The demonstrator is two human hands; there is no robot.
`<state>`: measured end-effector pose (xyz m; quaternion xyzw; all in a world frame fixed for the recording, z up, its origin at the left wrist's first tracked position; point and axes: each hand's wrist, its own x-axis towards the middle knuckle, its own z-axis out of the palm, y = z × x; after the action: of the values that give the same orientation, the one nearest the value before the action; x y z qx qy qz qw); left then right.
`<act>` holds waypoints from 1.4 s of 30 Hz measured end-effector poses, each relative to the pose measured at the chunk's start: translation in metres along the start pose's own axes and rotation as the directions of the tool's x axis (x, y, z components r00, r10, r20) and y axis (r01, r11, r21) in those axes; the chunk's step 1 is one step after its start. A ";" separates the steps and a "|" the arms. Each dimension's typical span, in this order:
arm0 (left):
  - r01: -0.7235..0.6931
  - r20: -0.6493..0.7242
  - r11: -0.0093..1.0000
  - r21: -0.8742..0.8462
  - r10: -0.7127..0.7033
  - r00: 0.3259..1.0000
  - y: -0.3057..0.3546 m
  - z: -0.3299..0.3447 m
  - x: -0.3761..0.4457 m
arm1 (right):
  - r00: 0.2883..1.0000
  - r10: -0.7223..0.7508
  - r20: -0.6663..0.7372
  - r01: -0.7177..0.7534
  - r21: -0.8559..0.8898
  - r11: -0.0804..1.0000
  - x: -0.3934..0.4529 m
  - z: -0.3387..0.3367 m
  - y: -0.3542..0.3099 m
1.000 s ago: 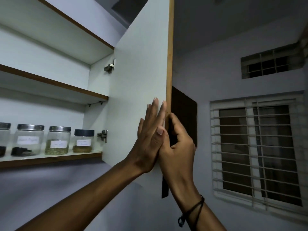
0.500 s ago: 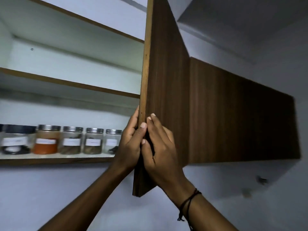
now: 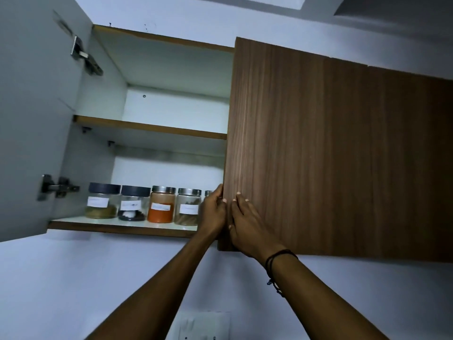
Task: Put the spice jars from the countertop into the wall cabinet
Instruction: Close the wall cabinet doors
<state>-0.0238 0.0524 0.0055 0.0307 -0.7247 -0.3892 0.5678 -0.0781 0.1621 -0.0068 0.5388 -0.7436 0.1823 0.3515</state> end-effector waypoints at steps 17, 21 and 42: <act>-0.109 0.002 0.979 0.174 0.110 0.994 -0.016 -0.002 0.003 | 0.998 0.014 -0.054 -0.014 0.008 1.000 0.015 0.019 -0.002; -0.135 -0.059 0.981 0.142 0.145 0.988 -0.002 -0.036 -0.012 | 0.971 -0.100 -0.219 0.125 0.105 0.987 0.023 -0.007 -0.035; -0.052 -0.205 0.399 0.915 0.572 0.794 0.168 -0.389 -0.134 | 0.675 -0.417 -0.609 0.720 0.421 0.551 0.027 -0.079 -0.368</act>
<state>0.4198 0.0282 0.0193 0.2721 -0.6383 0.1798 0.6973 0.2849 0.0660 0.0273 0.7841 -0.3124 0.4092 0.3468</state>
